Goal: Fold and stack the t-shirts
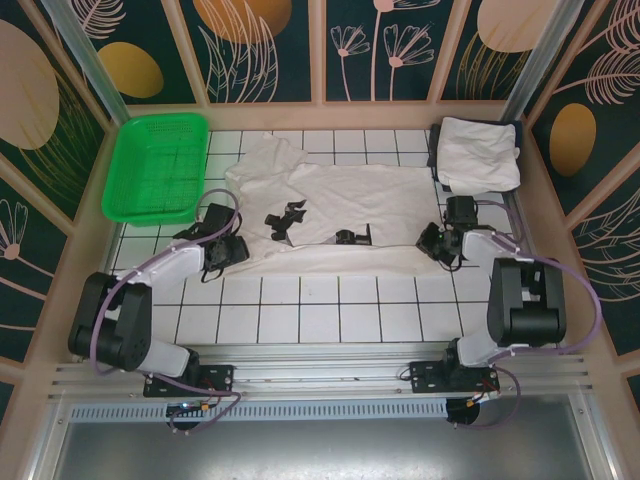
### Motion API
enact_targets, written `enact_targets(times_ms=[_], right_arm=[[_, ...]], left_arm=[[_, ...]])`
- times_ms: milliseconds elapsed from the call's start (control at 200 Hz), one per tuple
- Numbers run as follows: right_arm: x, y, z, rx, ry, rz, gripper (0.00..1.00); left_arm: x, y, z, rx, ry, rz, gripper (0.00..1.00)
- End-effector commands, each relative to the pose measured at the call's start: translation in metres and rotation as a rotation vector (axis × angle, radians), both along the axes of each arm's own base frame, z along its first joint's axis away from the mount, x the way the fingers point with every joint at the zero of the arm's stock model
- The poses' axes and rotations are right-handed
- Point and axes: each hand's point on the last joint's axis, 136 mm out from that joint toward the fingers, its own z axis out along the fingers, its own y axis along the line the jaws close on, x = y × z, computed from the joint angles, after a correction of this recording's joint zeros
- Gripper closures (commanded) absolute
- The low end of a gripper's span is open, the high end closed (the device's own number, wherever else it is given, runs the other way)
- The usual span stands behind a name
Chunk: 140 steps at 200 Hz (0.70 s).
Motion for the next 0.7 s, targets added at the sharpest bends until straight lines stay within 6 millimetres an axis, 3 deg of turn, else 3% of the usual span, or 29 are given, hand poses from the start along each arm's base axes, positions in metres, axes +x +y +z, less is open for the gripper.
enact_targets(times_ms=[0,210,375,601,696], right_arm=[[0.024,-0.001,0.005,-0.027,-0.042,0.023,0.86],[0.053,-0.004,0.000,-0.050,-0.047,0.027,0.85],[0.058,-0.005,-0.014,-0.063,-0.007,0.037,0.83],[0.049,-0.008,0.012,-0.078,-0.073,0.026,0.79],[0.042,-0.012,0.023,-0.080,-0.103,0.012,0.77]], left_arm=[[0.013,-0.005,0.001,0.001,-0.002,-0.038,0.42],[0.031,-0.011,0.009,-0.001,-0.024,-0.050,0.42],[0.037,-0.026,0.009,-0.078,-0.033,-0.076,0.44],[0.028,-0.046,0.000,-0.153,-0.025,-0.103,0.43],[0.030,-0.057,-0.003,-0.162,-0.021,-0.132,0.51]])
